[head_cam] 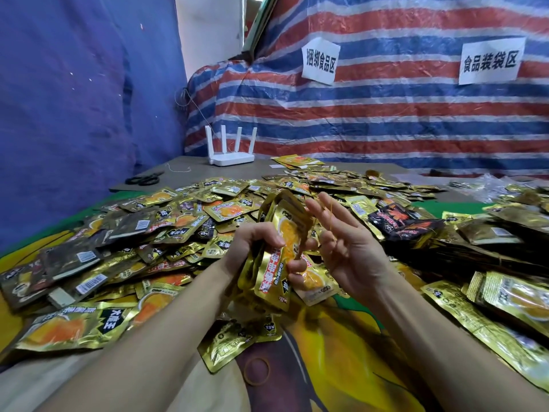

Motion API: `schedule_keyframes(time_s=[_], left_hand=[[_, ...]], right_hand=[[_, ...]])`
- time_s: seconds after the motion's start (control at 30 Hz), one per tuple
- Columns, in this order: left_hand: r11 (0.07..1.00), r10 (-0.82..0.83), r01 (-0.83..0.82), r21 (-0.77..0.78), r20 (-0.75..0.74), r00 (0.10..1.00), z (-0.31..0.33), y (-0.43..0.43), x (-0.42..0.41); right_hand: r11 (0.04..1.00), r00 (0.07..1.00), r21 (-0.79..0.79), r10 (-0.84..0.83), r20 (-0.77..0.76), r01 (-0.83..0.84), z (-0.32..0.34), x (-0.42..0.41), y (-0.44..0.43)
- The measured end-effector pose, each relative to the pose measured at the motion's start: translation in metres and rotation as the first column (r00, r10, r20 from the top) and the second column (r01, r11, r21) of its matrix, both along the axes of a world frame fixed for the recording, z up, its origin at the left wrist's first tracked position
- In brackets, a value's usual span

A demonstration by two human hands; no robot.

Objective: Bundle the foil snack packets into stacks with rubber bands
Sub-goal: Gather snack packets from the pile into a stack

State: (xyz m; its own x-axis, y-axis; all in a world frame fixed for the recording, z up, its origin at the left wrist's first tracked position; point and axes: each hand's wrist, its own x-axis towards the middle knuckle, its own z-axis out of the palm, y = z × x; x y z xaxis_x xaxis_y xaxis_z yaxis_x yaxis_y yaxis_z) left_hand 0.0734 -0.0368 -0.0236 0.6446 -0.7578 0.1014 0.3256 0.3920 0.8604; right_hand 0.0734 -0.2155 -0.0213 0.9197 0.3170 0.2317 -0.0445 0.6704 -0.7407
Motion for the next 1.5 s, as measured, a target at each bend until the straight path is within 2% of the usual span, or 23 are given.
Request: schedule_keyframes(time_s=[0.1,0.23,0.3,0.4,0.53,0.6,0.73,0.87,0.97,1.07,1.17,1.27,1.4,1.5], left_hand=[[0.986,0.163,-0.164,0.034,0.035,0.986,0.000,-0.001,0.000],[0.867,0.483,-0.484,0.117,0.032,0.875,-0.002,-0.006,0.001],[0.749,0.653,-0.658,0.076,0.087,0.753,-0.003,-0.008,0.004],[0.510,0.855,-0.857,-0.067,0.152,0.497,-0.007,-0.010,0.008],[0.270,0.935,-0.943,-0.197,0.288,0.208,-0.009,-0.012,0.008],[0.224,0.937,-0.946,-0.235,0.317,0.144,-0.009,-0.013,0.008],[0.231,0.954,-0.934,-0.273,0.255,0.161,-0.005,-0.014,0.009],[0.244,0.964,-0.945,-0.219,0.164,0.211,-0.002,-0.017,0.005],[0.202,0.973,-0.952,-0.229,0.156,0.168,0.003,-0.016,0.002],[0.169,0.967,-0.947,-0.273,0.233,0.105,0.008,-0.009,0.001],[0.157,0.981,-0.956,-0.249,0.153,0.121,0.011,-0.008,-0.001],[0.187,0.981,-0.964,-0.189,-0.008,0.192,0.012,-0.012,-0.003],[0.363,0.911,-0.927,-0.098,-0.171,0.375,0.013,-0.010,-0.001],[0.480,0.848,-0.876,-0.049,-0.229,0.477,0.012,-0.011,-0.006]], right_hand=[[0.989,0.994,-0.135,-0.039,0.099,0.052,-0.001,0.000,-0.004],[0.917,0.975,-0.358,-0.111,0.192,0.175,-0.007,-0.001,-0.001],[0.858,0.963,-0.457,-0.139,0.231,0.234,-0.010,-0.003,0.004],[0.805,0.952,-0.527,-0.148,0.269,0.274,-0.014,-0.007,0.011],[0.731,0.932,-0.606,-0.114,0.343,0.313,-0.011,-0.020,0.022],[0.699,0.907,-0.615,-0.120,0.403,0.365,-0.009,-0.026,0.029],[0.712,0.887,-0.579,-0.139,0.440,0.398,-0.008,-0.030,0.033],[0.644,0.886,-0.643,-0.127,0.445,0.415,-0.007,-0.032,0.033],[0.653,0.893,-0.639,-0.138,0.428,0.407,-0.009,-0.033,0.035],[0.629,0.862,-0.639,-0.103,0.496,0.443,-0.014,-0.033,0.037],[0.628,0.846,-0.623,-0.111,0.521,0.466,-0.015,-0.034,0.040],[0.630,0.839,-0.601,-0.159,0.521,0.492,-0.016,-0.037,0.044],[0.627,0.797,-0.532,-0.262,0.545,0.570,-0.017,-0.040,0.051],[0.635,0.781,-0.497,-0.299,0.548,0.592,-0.017,-0.042,0.056]])
